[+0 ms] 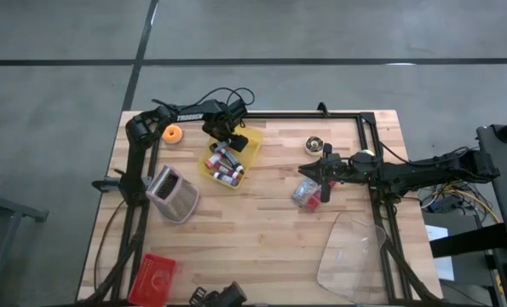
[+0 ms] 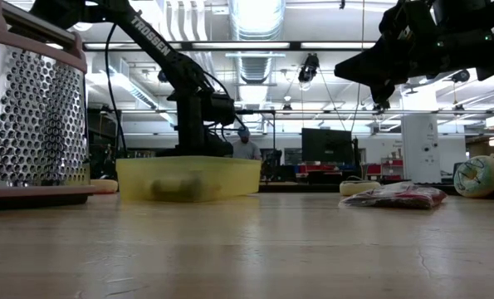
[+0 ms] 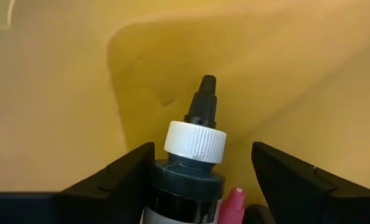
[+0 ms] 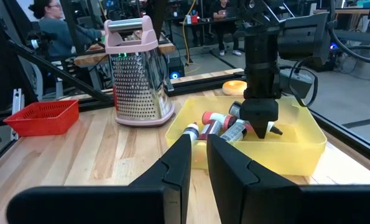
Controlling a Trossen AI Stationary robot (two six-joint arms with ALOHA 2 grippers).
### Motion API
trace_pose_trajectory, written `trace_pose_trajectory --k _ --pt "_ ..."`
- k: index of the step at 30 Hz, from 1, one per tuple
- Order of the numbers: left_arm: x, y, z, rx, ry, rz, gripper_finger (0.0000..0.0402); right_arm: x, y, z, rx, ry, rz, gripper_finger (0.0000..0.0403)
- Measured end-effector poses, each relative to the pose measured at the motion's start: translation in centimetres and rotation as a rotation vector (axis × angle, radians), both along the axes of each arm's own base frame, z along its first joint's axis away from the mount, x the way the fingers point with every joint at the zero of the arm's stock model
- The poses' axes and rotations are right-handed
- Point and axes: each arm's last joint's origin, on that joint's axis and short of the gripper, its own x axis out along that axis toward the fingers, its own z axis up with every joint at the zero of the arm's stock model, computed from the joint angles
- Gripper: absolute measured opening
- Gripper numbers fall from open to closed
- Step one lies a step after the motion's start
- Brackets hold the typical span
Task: Pick & Place Food Item
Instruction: Put the black food coloring into the yellow bin, then put the red popcorn bag into the transparent bin
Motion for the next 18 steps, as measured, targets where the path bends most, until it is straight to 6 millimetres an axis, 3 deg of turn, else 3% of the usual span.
trace_pose_trajectory --k 9,18 --pt "-0.1 0.0 0.5 0.008 -0.011 0.000 0.0278 0.0 0.0 0.0 0.000 0.000 0.000 0.0047" --pt "0.1 0.1 3.8 0.050 -0.021 -0.012 0.0278 0.0 0.0 0.0 0.000 0.000 0.000 0.0047"
